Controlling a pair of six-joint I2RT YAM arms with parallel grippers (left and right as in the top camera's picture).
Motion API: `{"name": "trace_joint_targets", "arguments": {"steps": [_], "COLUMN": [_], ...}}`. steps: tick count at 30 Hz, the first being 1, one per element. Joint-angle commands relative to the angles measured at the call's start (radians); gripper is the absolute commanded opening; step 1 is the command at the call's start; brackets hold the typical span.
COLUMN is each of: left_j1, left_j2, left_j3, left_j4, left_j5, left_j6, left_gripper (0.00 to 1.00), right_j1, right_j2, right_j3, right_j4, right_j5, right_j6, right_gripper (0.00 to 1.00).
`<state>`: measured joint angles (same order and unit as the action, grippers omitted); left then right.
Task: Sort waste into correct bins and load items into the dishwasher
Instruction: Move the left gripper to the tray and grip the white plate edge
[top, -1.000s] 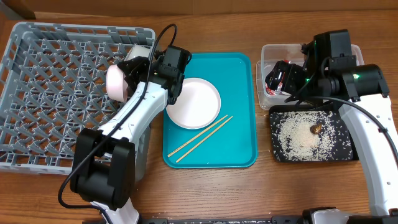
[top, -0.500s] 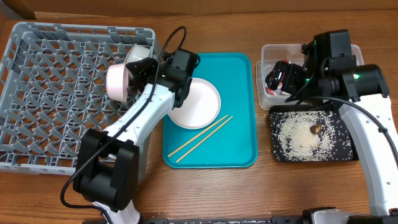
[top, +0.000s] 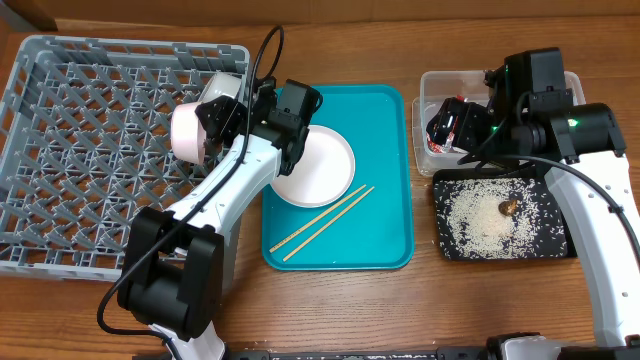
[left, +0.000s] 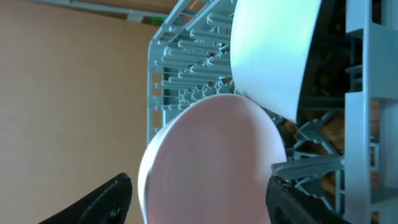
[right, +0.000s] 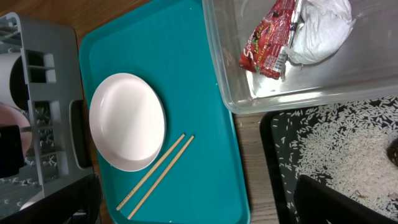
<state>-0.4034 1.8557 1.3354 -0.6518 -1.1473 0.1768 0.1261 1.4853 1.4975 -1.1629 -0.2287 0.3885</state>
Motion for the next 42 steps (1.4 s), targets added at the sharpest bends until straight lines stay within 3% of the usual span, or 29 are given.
{"name": "trace_joint_targets", "arguments": {"steps": [1,10,19,26,37,42], "left_j1": [0.014,0.094,0.096,0.101,0.102,0.095], "left_j2": [0.004,-0.026,-0.078,-0.167,-0.203,-0.209], "left_j3": [0.003,0.003,0.003,0.003,0.071,0.198], "left_j4": [-0.029,-0.096,-0.175,-0.325,-0.423,-0.439], "left_j5": [0.075,0.500,0.577,0.801,0.870,1.075], "left_j6": [-0.153,-0.249,-0.316,-0.366,-0.406,-0.401], "left_gripper": [0.72,0.66,0.62,0.62,0.62,0.69], "right_j1": [0.002,0.002,0.002,0.002,0.002,0.002], "right_j2": [-0.003,-0.003,-0.003,-0.003,-0.003,-0.003], "right_j3": [0.000,0.000,0.000,0.000,0.000,0.000], "right_j4": [0.005,0.005,0.005,0.005,0.005,0.005], "right_j5": [0.004,0.004,0.004,0.004,0.004,0.004], "right_j6": [-0.002,-0.002,-0.002,-0.002,-0.002,-0.002], "right_gripper": [1.00,1.00,1.00,1.00,1.00,1.00]}}
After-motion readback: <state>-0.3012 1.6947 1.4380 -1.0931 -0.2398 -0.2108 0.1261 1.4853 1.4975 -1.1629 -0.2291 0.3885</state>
